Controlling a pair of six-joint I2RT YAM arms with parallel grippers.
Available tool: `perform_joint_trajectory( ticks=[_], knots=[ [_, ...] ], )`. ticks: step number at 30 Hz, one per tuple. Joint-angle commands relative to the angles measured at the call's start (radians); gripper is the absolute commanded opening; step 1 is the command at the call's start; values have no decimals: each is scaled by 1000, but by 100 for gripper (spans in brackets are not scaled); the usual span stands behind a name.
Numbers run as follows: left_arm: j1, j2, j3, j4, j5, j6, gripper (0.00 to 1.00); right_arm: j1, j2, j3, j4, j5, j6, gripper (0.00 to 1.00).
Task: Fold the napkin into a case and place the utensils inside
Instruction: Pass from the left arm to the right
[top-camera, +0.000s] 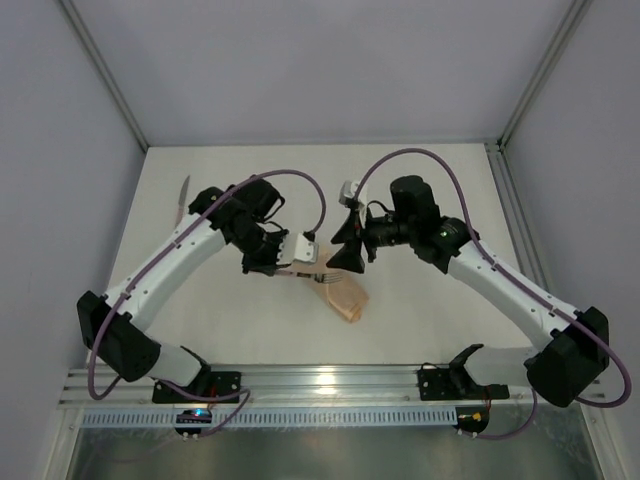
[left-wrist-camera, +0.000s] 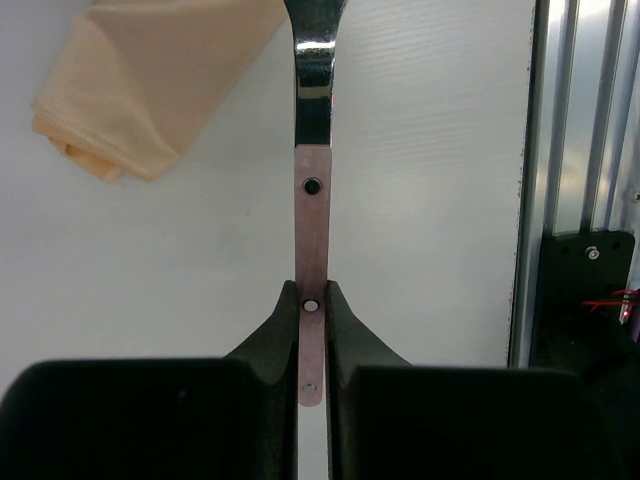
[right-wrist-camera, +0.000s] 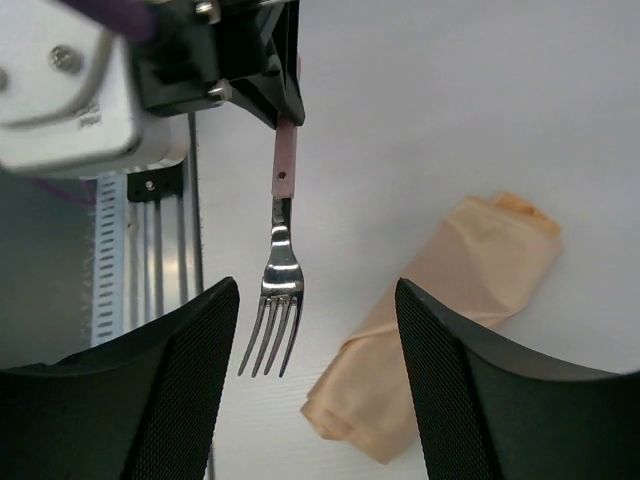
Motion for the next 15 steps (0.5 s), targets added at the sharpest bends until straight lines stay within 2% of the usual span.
perform_joint_trajectory(
  ticks=[1, 2, 3, 4, 7, 15],
  knots=[
    [-109, -84, -43, -134, -162, 20, 0, -44, -9, 44, 91, -53, 239, 68],
    [-138, -99, -64, -109, -197, 20, 0, -77, 28, 81, 26, -53, 310, 67],
    [-163, -134, -84, -88, -229, 33, 0, -85, 67, 115, -93, -65, 316, 66],
    [-206, -151, -115, -68, -270, 43, 0, -85, 121, 147, -132, -74, 317, 66],
    [-258, -168, -123, -40, -315, 82, 0, -79, 143, 92, -99, -173, 323, 66],
    [-323, -124, -68, -31, -370, 198, 0, -15, 128, -41, -73, -214, 305, 66]
  ],
)
